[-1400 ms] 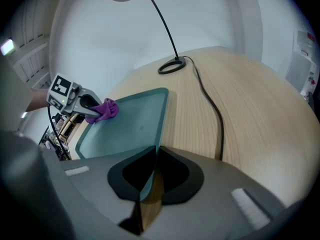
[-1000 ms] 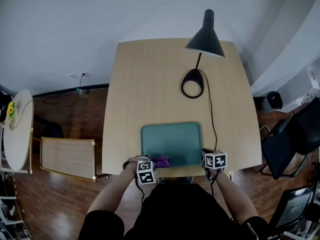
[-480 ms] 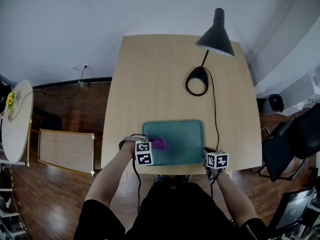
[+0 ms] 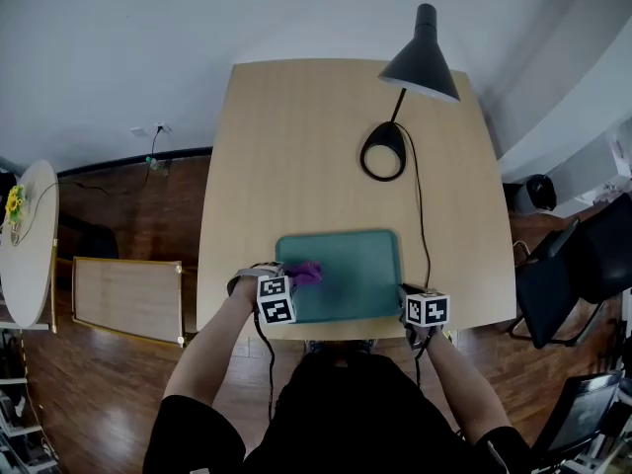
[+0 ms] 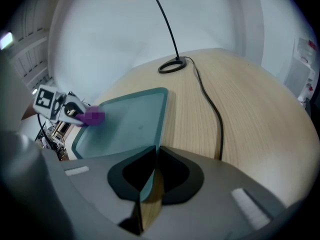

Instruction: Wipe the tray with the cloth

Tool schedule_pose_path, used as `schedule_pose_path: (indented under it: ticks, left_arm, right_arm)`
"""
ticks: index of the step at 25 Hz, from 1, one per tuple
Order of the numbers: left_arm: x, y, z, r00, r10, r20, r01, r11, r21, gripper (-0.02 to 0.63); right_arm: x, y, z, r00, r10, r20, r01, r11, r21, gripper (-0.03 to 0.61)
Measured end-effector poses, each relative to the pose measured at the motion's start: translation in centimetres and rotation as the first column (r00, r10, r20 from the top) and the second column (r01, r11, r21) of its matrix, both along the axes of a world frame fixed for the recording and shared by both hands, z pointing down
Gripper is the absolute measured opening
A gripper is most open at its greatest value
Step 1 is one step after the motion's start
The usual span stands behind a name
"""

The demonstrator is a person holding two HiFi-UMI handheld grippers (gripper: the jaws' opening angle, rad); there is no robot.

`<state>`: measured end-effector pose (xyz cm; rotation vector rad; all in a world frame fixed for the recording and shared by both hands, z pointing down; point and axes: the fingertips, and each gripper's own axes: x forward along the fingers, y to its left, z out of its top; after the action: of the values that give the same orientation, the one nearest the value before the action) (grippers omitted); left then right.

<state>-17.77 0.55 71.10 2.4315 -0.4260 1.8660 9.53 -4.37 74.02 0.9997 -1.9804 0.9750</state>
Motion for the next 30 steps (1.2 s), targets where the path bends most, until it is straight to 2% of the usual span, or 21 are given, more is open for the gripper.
schedule_pose_path:
  ticks: [4, 6, 8, 10, 11, 12, 13, 14, 15, 16, 17, 18, 19, 20, 21, 23, 24, 27, 28, 29, 30]
  left_arm:
    - [2.3, 8.2, 0.4, 0.992, 0.119, -0.029, -0.12, 0.992, -0.031, 0.097]
    - [2.8, 10.2, 0.4, 0.992, 0.122, -0.044, -0.123, 0.992, -0.02, 0.097]
    - [3.0, 10.7, 0.3, 0.994, 0.09, -0.06, -0.09, 0.996, 0.002, 0.097]
    - [2.8, 10.4, -0.1, 0.996, 0.026, -0.084, -0.026, 1.0, 0.007, 0.097]
    - [2.5, 9.9, -0.3, 0.994, -0.035, -0.102, 0.035, 0.999, 0.002, 0.097]
    - [1.8, 9.1, -0.5, 0.983, -0.133, -0.13, 0.132, 0.991, -0.012, 0.097]
    - [0.7, 8.1, -0.8, 0.947, -0.271, -0.17, 0.269, 0.962, -0.036, 0.097]
    - [-0.9, 6.9, -1.2, 0.873, -0.434, -0.22, 0.43, 0.9, -0.071, 0.097]
    - [-2.9, 5.7, -1.9, 0.759, -0.592, -0.27, 0.585, 0.803, -0.115, 0.097]
    - [-5.2, 4.8, -2.6, 0.624, -0.719, -0.308, 0.711, 0.685, -0.16, 0.097]
    - [-7.5, 4.1, -3.3, 0.492, -0.807, -0.327, 0.8, 0.567, -0.197, 0.097]
    - [-9.6, 3.7, -3.6, 0.383, -0.863, -0.328, 0.859, 0.464, -0.217, 0.097]
    - [-11.4, 3.5, -3.5, 0.303, -0.899, -0.316, 0.898, 0.381, -0.222, 0.097]
    - [-12.9, 3.5, -3.1, 0.247, -0.923, -0.295, 0.923, 0.317, -0.22, 0.097]
    - [-13.9, 3.5, -2.6, 0.209, -0.94, -0.271, 0.938, 0.271, -0.216, 0.097]
    - [-14.9, 3.5, -1.5, 0.147, -0.96, -0.236, 0.951, 0.204, -0.235, 0.105]
    - [-15.2, 3.5, -1.0, 0.101, -0.967, -0.236, 0.951, 0.163, -0.261, 0.118]
    - [-17.0, 3.5, -1.0, -0.108, -0.949, -0.297, 0.937, 0.002, -0.348, 0.206]
    - [-17.7, 3.6, -1.7, -0.165, -0.929, -0.333, 0.934, -0.038, -0.356, 0.229]
    - [-18.5, 3.8, -2.7, -0.203, -0.905, -0.374, 0.936, -0.066, -0.346, 0.242]
    - [-19.3, 4.1, -4.1, -0.223, -0.879, -0.421, 0.943, -0.084, -0.323, 0.253]
  right_arm:
    - [0.2, 0.2, 0.3, 1.0, 0.006, 0.005, -0.006, 1.0, -0.01, 0.028]
    - [0.2, 0.1, 0.4, 1.0, 0.009, 0.002, -0.009, 1.0, -0.008, 0.028]
    - [0.2, -0.1, 0.4, 1.0, 0.008, -0.006, -0.008, 1.0, -0.007, 0.028]
    - [0.3, -0.2, 0.5, 1.0, 0.007, -0.012, -0.007, 1.0, -0.007, 0.028]
    - [0.3, -0.2, 0.5, 1.0, 0.009, -0.015, -0.009, 1.0, -0.008, 0.028]
    - [0.4, -0.3, 0.5, 1.0, 0.012, -0.018, -0.012, 1.0, -0.009, 0.028]
    - [0.4, -0.4, 0.5, 1.0, 0.015, -0.019, -0.015, 1.0, -0.009, 0.028]
    - [0.4, -0.4, 0.4, 1.0, 0.018, -0.02, -0.019, 1.0, -0.009, 0.028]
    - [0.3, -0.4, 0.4, 1.0, 0.022, -0.021, -0.022, 1.0, -0.011, 0.028]
    - [0.3, -0.3, 0.5, 0.999, 0.025, -0.025, -0.025, 1.0, -0.014, 0.028]
    - [0.2, -0.3, 0.5, 0.999, 0.026, -0.029, -0.027, 1.0, -0.016, 0.028]
    - [0.2, -0.3, 0.5, 0.999, 0.026, -0.034, -0.026, 1.0, -0.017, 0.028]
    - [0.2, -0.4, 0.5, 0.999, 0.027, -0.037, -0.027, 1.0, -0.013, 0.028]
    - [0.3, -0.5, 0.3, 0.999, 0.034, -0.036, -0.034, 0.999, -0.002, 0.028]
    - [0.5, -0.8, -0.2, 0.998, 0.056, -0.027, -0.055, 0.998, 0.016, 0.029]
    - [0.9, -1.5, -2.2, 0.991, 0.136, 0.014, -0.137, 0.988, 0.071, 0.029]
    - [1.0, -2.0, -3.7, 0.983, 0.18, 0.039, -0.184, 0.977, 0.108, 0.031]
    - [0.0, -3.5, -9.5, 0.961, 0.249, 0.119, -0.27, 0.934, 0.233, 0.029]
    - [-0.6, -3.9, -11.5, 0.956, 0.251, 0.153, -0.284, 0.921, 0.265, 0.029]
    - [-1.2, -4.2, -13.4, 0.95, 0.249, 0.189, -0.296, 0.909, 0.293, 0.029]
    - [-1.7, -4.4, -15.3, 0.943, 0.244, 0.227, -0.308, 0.896, 0.32, 0.029]
